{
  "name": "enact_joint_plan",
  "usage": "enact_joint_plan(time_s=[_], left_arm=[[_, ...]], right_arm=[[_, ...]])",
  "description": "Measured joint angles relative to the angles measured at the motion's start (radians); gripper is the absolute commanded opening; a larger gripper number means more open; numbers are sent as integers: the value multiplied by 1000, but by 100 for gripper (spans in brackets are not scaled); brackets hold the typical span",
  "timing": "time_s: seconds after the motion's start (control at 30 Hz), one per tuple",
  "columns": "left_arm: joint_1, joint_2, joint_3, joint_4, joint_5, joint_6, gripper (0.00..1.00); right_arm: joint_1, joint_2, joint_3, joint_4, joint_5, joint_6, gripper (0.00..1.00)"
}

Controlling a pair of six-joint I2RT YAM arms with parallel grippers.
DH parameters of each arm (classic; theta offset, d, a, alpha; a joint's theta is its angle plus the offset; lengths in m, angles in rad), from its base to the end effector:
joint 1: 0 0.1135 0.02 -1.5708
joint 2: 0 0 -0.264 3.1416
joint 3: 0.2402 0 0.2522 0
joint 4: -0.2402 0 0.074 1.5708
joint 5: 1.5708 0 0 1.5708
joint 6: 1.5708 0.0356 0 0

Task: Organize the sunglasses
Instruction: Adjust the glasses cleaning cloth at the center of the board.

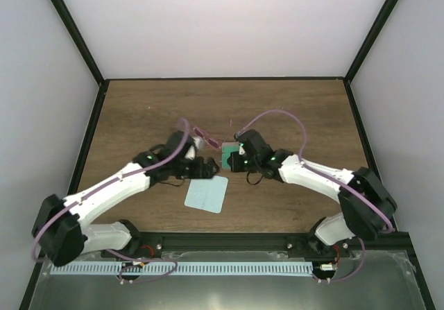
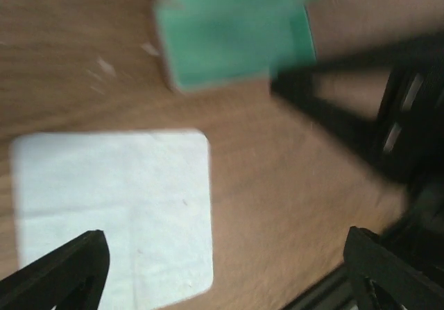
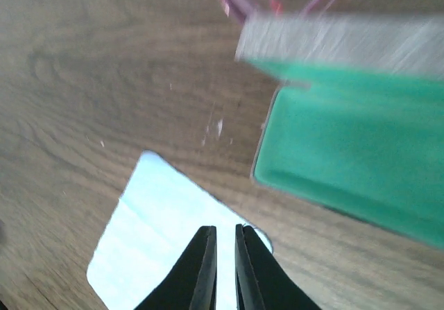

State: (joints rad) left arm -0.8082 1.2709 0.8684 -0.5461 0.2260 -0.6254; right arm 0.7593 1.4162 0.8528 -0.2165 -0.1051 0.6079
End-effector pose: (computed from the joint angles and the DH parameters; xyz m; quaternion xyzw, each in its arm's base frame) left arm 0.1699 -0.1893 0.2366 0.1207 0.9388 -0.2808 0.1588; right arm 0.2123 0.2067 0.2173 -0.0899 0.9174 0.2805 0.2676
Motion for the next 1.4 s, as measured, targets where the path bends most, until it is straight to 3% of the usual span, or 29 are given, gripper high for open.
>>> enact_joint_plan(time_s=[0.17,0.43,0.8,1.07,1.2,1.27,1.33,1.4], left_arm=[[266,-89,-27,5,-39,-26,100],[446,4,-33,0,-64,-14,100],[470,-7,-133,64,-6,46,100],[470,-51,-196,107,68,88,100],[470,-55,-198,126,109,117,90],[470,-55,-201,134,126,135,85],[469,-55,-206,137,141,154,78],[465,-56,-212,140,152,168,66]], right_arm=[[116,133,1,-1,-10,50,9],[297,245,37,-2,-37,164,9],[318,186,-118,49,-24,393,8],[319,19,-240,-48,27,467,8],[319,-30,-261,-108,48,463,9],[320,-41,-257,-132,62,457,18],[320,-63,-242,-169,89,449,41],[320,-90,-203,-214,137,446,54]])
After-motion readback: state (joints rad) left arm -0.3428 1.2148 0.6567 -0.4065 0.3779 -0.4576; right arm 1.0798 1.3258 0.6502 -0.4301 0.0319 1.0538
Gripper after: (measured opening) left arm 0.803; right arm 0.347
